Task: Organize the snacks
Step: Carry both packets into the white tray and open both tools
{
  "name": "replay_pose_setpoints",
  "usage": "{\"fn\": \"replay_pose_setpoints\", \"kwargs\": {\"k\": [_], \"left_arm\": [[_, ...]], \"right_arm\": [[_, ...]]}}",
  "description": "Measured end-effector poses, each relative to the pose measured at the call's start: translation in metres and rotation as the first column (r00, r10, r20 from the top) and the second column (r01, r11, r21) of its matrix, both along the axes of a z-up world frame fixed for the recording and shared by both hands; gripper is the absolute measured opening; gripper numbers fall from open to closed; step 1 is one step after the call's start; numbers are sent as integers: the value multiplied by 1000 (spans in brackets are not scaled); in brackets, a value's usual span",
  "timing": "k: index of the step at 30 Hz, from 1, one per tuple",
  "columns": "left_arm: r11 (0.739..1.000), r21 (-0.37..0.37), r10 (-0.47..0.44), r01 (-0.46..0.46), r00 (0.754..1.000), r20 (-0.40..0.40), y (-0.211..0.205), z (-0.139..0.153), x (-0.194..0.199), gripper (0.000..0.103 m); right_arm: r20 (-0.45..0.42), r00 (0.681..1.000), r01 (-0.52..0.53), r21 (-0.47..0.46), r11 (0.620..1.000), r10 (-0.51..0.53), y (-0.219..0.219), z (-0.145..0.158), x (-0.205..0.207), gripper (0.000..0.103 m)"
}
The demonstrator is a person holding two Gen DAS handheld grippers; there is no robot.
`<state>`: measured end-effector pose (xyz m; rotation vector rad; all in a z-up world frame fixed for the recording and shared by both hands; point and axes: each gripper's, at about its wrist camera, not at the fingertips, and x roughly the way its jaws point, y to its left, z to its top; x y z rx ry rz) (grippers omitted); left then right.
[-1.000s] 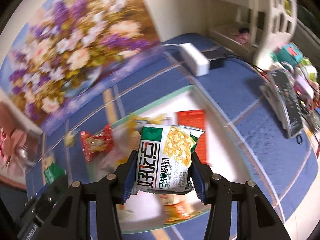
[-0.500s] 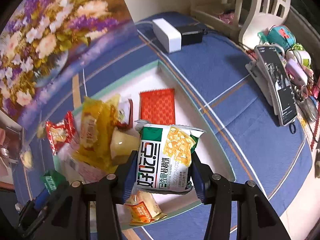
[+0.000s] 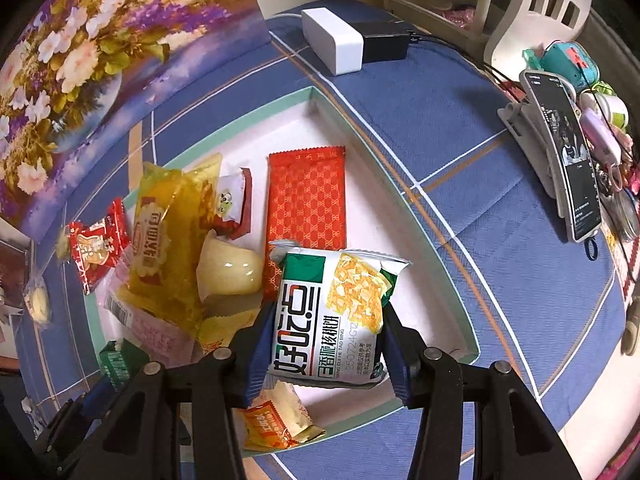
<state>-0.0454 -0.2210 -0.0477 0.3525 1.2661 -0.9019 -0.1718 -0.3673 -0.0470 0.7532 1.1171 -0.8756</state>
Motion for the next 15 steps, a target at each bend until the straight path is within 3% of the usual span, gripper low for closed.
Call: {"fn": "replay_pose_setpoints", "kwargs": {"k": [15], "left_arm": [[1000,4,9,-9,1000,-21,0,-5,4,43]], "right_arm": [[-64,998,-25,19,999,26,-3,-19,15,53]]}}
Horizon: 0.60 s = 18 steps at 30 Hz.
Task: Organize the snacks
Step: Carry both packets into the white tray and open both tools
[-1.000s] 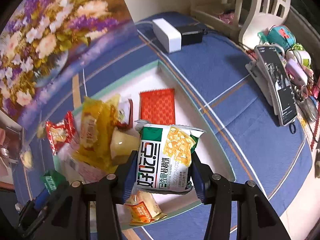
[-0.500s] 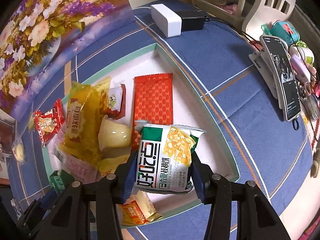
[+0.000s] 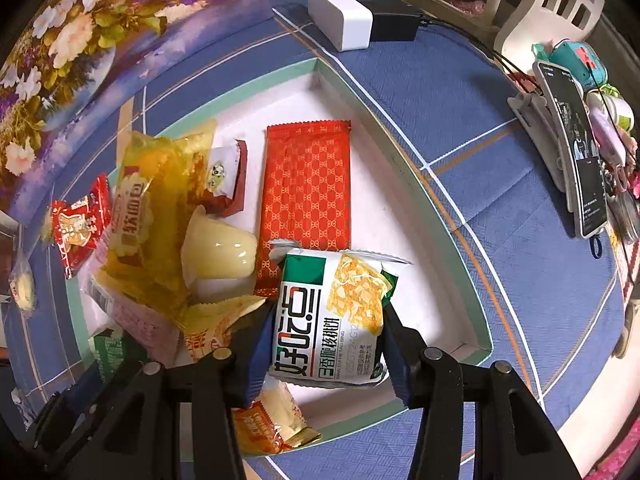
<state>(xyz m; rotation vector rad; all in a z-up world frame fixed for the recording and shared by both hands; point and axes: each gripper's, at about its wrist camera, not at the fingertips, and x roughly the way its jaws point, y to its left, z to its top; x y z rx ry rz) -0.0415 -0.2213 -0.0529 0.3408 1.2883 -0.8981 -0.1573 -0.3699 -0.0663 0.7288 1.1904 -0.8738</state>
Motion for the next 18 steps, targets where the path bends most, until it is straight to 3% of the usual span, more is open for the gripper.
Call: {"fn": "replay_pose_setpoints", "kwargs": {"k": [8,15,18], "left_arm": [[1000,8,10,-10,1000,-7,2,1,1,44],[1000,-13,25,-25,1000,-4,4,14,3,56],[999,-28,28,-29,1000,-3,6,21,5,57]], "right_arm": [[-5,1000,2,-4,1000,-2,0,-1,0,55],[-9,1000,-8,-27,1000,8,2,8,2,59],[4,1000,-8,-48,999,8,5,21,2,61]]}}
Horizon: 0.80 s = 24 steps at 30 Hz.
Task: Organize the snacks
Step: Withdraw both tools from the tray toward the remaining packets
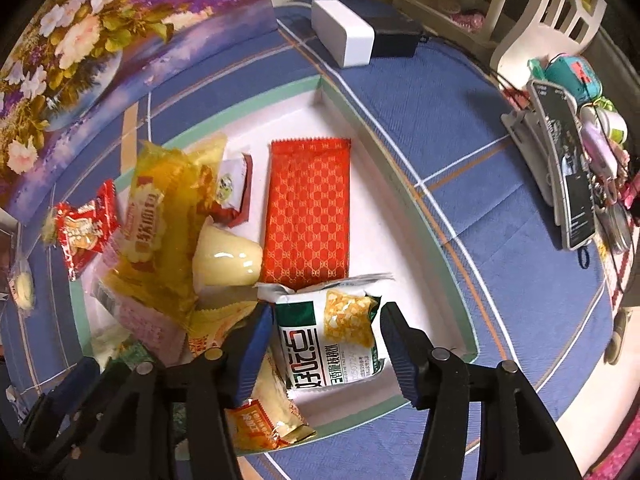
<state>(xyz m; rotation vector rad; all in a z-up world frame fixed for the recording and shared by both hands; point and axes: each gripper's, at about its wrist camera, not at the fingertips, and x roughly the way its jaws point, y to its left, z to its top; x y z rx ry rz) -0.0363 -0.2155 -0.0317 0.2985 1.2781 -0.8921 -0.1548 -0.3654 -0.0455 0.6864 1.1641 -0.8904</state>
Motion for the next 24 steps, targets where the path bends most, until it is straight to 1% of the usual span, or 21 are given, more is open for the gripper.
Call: {"fn": "replay_pose_setpoints", "kwargs": {"k": [3,8,12,15,20,23,24], "left_arm": [[1000,-16,12,-12,1000,7,1,8,4,57],[998,-44,46,-46,999,10,11,17,14,57],[993,-47,108,-108,994,14,22,19,28,58],[986,-39,161,-161,987,17,34,17,42,63],[970,-14,244,-243,969,43,54,13,61,65],[955,7,295,-296,953,63,64,9,72,67],[950,15,310,-312,948,73,68,8,75,76]], "right_arm": [[30,1000,-7,-23,1000,7,3,15,0,61],[48,998,-24,-64,998,27,8,32,1,61],[54,998,-35,-85,996,39,16,41,6,61],[45,996,-76,-86,993,80,25,41,18,61],[44,986,-156,-102,982,162,48,44,41,62],[54,977,-198,-116,973,205,63,46,51,66],[60,973,-215,-121,969,223,70,48,56,67]]}}
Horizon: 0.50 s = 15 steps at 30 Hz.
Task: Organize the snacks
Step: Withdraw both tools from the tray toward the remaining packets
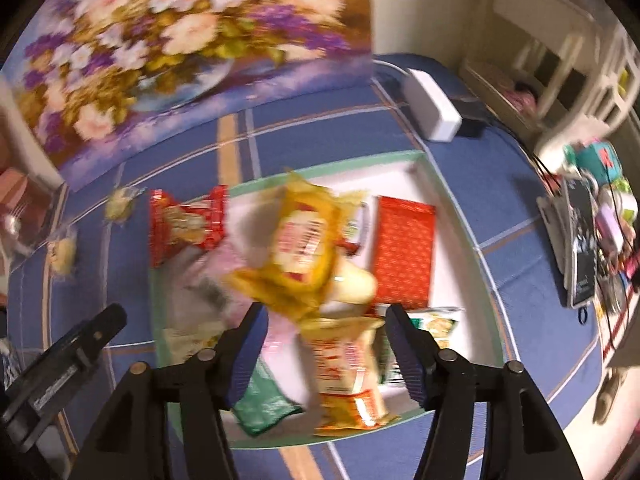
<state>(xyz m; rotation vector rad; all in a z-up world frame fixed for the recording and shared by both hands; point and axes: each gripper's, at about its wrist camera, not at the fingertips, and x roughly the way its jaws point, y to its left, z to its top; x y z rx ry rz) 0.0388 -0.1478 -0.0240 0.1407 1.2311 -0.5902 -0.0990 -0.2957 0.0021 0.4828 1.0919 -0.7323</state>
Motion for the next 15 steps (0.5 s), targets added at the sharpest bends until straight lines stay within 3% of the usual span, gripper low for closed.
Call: {"fn": "replay_pose_setpoints", "kwargs": {"k": [1,10,12,15], "left_arm": [[1000,6,13,-13,1000,6,2,-1,3,81],[996,33,80,-81,996,42,19,-2,17,81],[995,41,85,-88,995,57,21,-2,18,82],[993,54,98,-103,991,94,24,-1,19,97]], "right_arm": [[4,1000,-11,-1,1000,11,4,1,3,67],[27,998,-64,-16,998,64,24,4,16,70],[31,997,-66,-19,998,67,25,4,17,78],[45,996,-71,-16,997,72,25,4,17,89]]}}
